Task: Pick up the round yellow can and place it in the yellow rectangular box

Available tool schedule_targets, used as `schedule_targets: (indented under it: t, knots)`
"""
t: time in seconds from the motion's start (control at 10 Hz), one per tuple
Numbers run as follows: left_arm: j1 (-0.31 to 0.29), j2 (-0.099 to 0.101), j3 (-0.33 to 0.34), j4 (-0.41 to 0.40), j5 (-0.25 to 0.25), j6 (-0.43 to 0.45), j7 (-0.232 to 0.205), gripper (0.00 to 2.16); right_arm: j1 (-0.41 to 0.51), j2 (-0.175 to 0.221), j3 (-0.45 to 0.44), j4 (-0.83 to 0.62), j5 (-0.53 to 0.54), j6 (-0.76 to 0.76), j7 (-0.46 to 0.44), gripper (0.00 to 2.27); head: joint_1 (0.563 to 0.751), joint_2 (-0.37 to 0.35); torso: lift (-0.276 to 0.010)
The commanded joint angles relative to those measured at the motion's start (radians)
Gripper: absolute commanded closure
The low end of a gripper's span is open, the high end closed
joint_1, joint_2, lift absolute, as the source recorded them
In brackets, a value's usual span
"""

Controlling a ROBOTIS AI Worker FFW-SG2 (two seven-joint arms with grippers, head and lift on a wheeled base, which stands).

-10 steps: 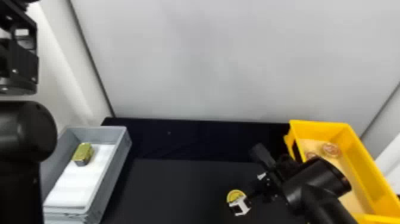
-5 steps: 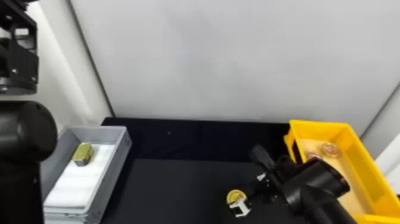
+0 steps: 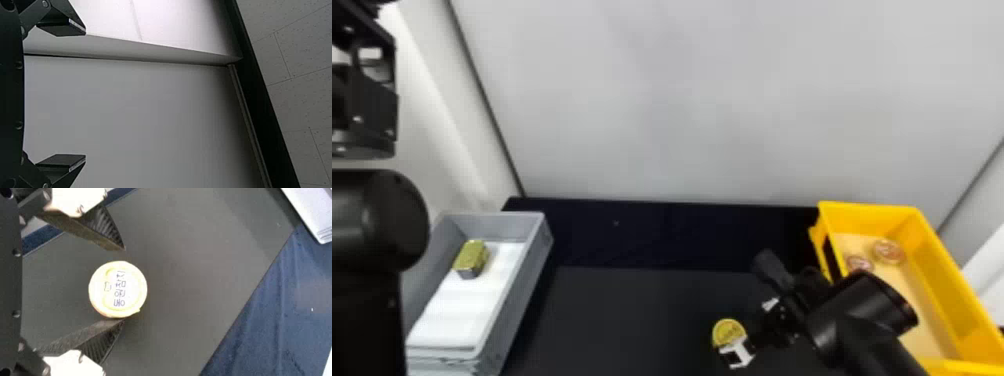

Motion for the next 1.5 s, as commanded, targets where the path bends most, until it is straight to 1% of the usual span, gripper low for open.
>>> schedule_targets:
  t: [0.0,0.1,0.3,0.7,0.9,1.1,1.3,1.4]
  knots:
    - [0.0,0.0,-0.001,0.0,0.0,0.0,0.0,0.14,-0.012,-0.003,0.028,0.011,0.0,0.011,-0.013,0.64,0.663,0.054,0.009]
    - [0.0,-0.001,-0.001,0.0,0.0,0.0,0.0,0.14,-0.01,-0.005,0.03,0.001,0.002,0.014,-0.013,0.78,0.663,0.054,0.009]
    - [0.0,-0.003,-0.001,-0.002,0.0,0.0,0.0,0.14,-0.009,-0.013,0.034,-0.009,0.011,0.025,-0.003,0.85,0.663,0.054,0.009]
    - [0.002,-0.006,-0.001,-0.003,0.0,0.004,0.0,0.14,0.013,-0.013,0.016,-0.051,0.026,0.048,0.02,0.85,0.663,0.054,0.009]
    - [0.003,-0.005,-0.001,-0.003,0.002,0.006,0.0,0.14,0.042,-0.026,-0.001,-0.161,0.048,0.106,0.043,0.85,0.663,0.054,0.009]
    - [0.006,-0.001,0.002,-0.005,0.002,0.01,0.0,0.14,0.062,-0.051,-0.009,-0.305,0.077,0.183,0.061,0.85,0.663,0.054,0.009]
    - [0.006,0.006,0.006,-0.009,0.002,0.018,0.0,0.14,0.056,-0.066,-0.053,-0.41,0.106,0.223,0.07,0.85,0.663,0.054,0.009]
    - [0.005,0.009,0.006,-0.011,0.002,0.021,0.0,0.14,0.047,-0.077,-0.093,-0.448,0.12,0.24,0.072,0.85,0.663,0.054,0.009]
